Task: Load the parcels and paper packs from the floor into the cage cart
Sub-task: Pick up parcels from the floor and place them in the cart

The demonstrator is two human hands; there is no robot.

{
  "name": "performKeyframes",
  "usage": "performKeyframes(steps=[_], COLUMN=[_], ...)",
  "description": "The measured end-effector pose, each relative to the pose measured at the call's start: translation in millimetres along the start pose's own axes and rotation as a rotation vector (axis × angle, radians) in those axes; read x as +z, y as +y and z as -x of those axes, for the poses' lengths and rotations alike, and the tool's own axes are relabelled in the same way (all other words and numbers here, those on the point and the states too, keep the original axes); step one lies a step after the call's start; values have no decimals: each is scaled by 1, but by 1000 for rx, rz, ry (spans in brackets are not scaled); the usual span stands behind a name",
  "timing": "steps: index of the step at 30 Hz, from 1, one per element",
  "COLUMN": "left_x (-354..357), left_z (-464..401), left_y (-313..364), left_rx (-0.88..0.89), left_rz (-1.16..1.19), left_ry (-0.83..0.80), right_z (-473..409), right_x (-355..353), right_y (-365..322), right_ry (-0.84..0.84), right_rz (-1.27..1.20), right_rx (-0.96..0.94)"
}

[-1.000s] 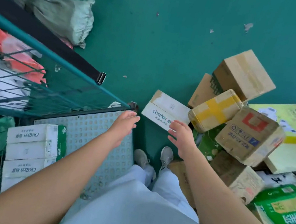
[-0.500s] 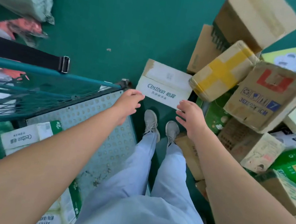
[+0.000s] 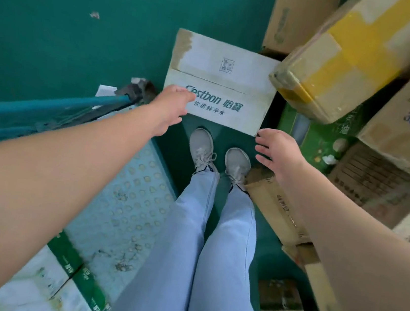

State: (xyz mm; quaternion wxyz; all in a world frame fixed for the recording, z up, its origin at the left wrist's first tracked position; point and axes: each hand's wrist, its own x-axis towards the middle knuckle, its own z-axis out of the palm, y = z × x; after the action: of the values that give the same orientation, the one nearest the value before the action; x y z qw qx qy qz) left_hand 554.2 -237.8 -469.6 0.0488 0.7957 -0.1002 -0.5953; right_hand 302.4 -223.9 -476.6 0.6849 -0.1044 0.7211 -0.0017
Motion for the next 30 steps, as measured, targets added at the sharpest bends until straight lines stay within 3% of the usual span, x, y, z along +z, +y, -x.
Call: performKeyframes(steps=[6, 17, 30], left_x=[1, -6, -42], left_z=[-102, -231, -275], left_y=[-19, -44, -72], left_rx=[-16, 3, -65], left_rz=[-15, -91, 2], left_ry=[60, 320, 196], right_z=[-89, -209, -232], right_x=[14, 41, 40], right_y=[4, 9, 22], right_ry=[58, 177, 211], right_rz=[67, 71, 80], right_rx=[72, 57, 75])
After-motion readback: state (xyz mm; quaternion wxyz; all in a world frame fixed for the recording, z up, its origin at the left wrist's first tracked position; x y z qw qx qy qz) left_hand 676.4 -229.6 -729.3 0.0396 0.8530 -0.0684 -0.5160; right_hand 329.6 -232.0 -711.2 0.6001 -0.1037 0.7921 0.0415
